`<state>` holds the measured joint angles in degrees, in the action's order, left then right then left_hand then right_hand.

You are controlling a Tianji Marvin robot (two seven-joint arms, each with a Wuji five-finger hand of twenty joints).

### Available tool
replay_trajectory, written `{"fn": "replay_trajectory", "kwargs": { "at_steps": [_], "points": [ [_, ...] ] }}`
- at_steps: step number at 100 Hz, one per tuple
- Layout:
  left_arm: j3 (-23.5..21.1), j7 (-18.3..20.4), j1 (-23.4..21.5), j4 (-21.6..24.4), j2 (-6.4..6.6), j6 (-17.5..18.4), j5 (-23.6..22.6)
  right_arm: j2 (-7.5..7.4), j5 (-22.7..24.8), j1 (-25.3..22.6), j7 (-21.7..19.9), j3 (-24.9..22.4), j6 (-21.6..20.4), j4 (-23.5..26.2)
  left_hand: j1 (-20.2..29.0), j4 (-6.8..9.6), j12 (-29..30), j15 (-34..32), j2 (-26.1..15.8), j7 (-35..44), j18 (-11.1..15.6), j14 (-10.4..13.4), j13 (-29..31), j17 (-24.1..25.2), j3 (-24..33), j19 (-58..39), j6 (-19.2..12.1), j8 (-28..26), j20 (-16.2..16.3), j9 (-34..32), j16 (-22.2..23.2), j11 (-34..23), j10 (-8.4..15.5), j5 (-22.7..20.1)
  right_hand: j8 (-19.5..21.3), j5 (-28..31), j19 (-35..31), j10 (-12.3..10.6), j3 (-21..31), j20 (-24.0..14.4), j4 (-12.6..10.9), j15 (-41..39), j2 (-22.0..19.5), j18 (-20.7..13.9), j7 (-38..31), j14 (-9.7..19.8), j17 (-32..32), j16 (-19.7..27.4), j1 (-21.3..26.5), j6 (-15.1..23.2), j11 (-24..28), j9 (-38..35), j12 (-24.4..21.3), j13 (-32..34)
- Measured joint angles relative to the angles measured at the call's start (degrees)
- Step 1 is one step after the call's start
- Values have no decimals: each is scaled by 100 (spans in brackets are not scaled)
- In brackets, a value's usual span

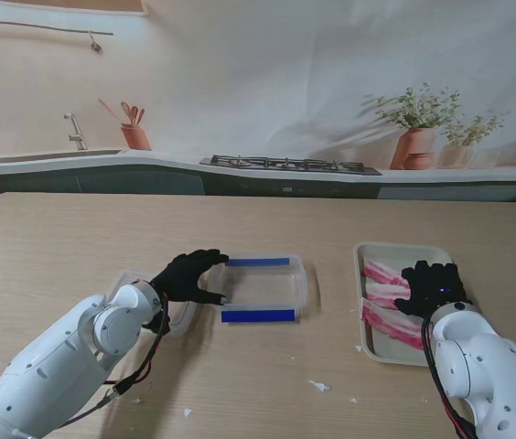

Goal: Separate the bacon slices onto the tray

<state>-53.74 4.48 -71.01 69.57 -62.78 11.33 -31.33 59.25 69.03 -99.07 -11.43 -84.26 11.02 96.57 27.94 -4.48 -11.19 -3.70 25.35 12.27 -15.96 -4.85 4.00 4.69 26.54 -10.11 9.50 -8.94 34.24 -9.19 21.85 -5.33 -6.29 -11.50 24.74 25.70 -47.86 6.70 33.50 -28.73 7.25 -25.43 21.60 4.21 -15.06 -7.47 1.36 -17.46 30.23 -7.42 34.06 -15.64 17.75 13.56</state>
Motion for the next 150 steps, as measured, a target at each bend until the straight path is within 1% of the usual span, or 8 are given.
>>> {"fn": "replay_trajectory", "kwargs": {
  "at_steps": [16,30,43,80,91,133,141,150],
  "points": [
    [1,0,1,0,1,1,-2,14,-99,-35,342,-5,18,-6,0,0,0,0,0,0,0,0,0,0,0,0,1,0,0,0,0,0,0,0,-47,-217,545,0,-118,175,0,312,-57,-14,58,85,87,145,0,0,-10,348,-57,-267],
    [-1,-1,0,1,1,3,-3,45,-157,-95,377,-83,7,20,0,0,0,0,0,0,0,0,0,0,0,0,1,0,0,0,0,0,0,-1,-56,-276,738,0,-236,227,0,338,-128,-71,61,135,91,195,0,0,-39,361,-104,-338],
    [-6,-43,-8,-5,-2,36,-2,80,-386,-212,871,-179,-85,45,54,0,0,0,4,54,0,0,0,0,0,0,49,0,0,0,0,-1,0,-4,-56,-278,865,0,-349,227,0,344,-255,-71,61,136,91,212,0,0,-49,362,-117,-365],
    [-173,-416,-191,94,-34,330,-89,122,-582,-312,1153,-222,-288,90,168,0,-1,0,151,56,0,0,0,-43,98,0,67,-2,0,0,-1,-5,0,-4,-56,-278,1254,0,-424,225,0,351,-260,-71,61,138,56,215,0,0,-50,362,-118,-400],
    [-203,-540,-224,110,-54,407,-94,130,-625,-312,1224,-196,-288,70,168,0,-1,0,151,56,0,0,0,-60,97,0,15,-3,0,0,-1,-5,0,-4,-57,-278,1670,0,-428,-199,0,351,-260,-71,61,138,-70,215,0,0,-50,362,-118,-400],
    [-528,-926,-468,339,-147,640,-3,184,-808,-319,1818,-158,-543,-66,168,0,-1,1,146,60,0,0,0,-73,-16,1,-181,-39,0,0,-1,-6,0,18,-57,-275,2096,0,-486,-358,0,351,-317,-69,36,140,-280,215,0,0,-50,352,-118,-400],
    [-659,-947,-584,518,-161,666,75,208,-1050,-312,2037,-158,-758,-107,168,0,-1,0,142,64,0,0,0,-73,-28,1,-181,-41,0,0,-1,-14,0,18,-57,-273,2102,0,-486,-398,0,351,-317,-66,33,140,-293,215,0,0,-50,346,-118,-400],
    [-853,-936,-760,827,-163,698,74,257,-1730,-318,2090,-178,-1056,-90,166,0,-1,1,35,66,0,0,0,-73,-111,1,-181,-42,0,-1,-1,-52,0,18,-57,-270,2147,0,-486,-422,0,351,-317,-64,32,140,-303,215,0,0,-50,346,-118,-400]
  ]
}}
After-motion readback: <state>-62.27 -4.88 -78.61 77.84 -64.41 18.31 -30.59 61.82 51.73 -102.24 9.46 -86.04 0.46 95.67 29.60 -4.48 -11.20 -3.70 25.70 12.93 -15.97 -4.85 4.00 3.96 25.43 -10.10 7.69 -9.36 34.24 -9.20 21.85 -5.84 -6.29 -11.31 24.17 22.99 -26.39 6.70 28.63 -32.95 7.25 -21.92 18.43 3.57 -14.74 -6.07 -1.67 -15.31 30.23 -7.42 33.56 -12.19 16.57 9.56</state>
